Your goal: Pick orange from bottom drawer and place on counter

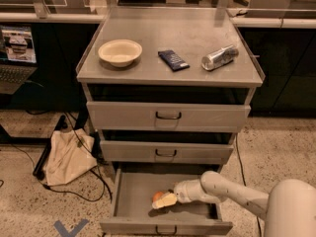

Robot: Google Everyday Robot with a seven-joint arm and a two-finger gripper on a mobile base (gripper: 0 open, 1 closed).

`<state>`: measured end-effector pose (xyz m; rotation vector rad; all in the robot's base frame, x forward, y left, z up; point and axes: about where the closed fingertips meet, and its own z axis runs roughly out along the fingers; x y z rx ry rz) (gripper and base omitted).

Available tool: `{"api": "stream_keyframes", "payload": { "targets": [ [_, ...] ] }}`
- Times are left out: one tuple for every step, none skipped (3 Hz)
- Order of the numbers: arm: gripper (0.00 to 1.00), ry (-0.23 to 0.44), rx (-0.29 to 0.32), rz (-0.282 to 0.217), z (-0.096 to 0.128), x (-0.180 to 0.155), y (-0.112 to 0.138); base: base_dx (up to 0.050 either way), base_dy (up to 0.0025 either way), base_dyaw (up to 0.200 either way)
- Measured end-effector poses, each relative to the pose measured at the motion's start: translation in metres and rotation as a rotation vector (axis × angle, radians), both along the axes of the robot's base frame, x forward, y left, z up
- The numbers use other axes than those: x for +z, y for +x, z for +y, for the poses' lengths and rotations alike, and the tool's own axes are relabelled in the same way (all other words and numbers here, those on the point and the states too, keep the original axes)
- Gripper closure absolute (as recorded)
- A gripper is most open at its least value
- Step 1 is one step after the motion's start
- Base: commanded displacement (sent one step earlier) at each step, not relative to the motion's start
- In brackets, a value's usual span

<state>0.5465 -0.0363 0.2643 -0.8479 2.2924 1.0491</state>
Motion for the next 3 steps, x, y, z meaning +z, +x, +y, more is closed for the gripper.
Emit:
{"api": "stream_keyframes", "payload": {
  "targets": [
    [0.00, -0.008, -0.037, 0.000, 0.008, -0.023, 0.007, 0.000, 0.00000, 0.000],
    [0.00, -0.037, -0.076, 0.005, 0.012, -0.050, 0.016, 0.000, 0.00000, 0.000],
    [0.00, -0.061, -0.114, 0.018, 0.010, -0.070, 0.020, 0.000, 0.00000, 0.000]
  ]
}}
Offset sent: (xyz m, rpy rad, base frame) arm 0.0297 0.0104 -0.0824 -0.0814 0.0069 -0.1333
